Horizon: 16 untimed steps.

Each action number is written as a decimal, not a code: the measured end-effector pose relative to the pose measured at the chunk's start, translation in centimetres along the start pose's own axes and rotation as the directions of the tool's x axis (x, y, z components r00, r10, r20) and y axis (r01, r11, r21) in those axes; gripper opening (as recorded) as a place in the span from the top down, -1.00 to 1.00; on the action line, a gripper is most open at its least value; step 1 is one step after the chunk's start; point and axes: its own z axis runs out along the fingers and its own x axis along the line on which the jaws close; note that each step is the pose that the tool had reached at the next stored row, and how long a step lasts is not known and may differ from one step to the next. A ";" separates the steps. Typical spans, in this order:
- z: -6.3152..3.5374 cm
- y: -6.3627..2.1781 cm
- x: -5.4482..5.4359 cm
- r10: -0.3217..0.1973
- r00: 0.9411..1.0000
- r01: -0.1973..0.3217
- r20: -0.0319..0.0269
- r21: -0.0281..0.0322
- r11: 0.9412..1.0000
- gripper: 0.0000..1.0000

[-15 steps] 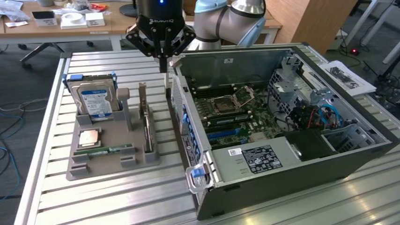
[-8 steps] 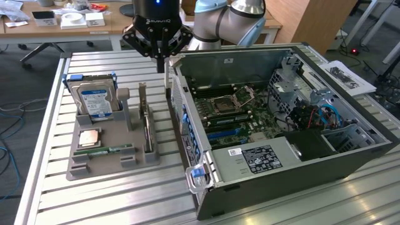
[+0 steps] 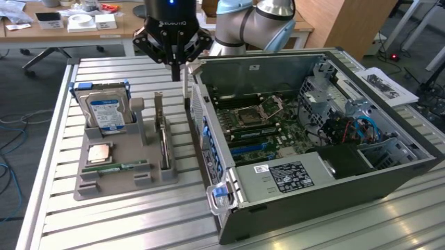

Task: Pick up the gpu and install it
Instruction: 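Reach for the gpu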

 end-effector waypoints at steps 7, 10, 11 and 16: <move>-0.01 -0.03 0.4 0.000 1.000 0.000 0.000 0.000 1.000 0.79; -0.01 -0.04 0.5 0.000 1.000 0.000 0.000 0.000 1.000 0.79; -0.01 -0.05 0.6 0.000 1.000 0.000 0.000 0.000 1.000 0.79; -0.03 -0.08 1.1 0.000 1.000 0.000 0.000 0.000 1.000 0.79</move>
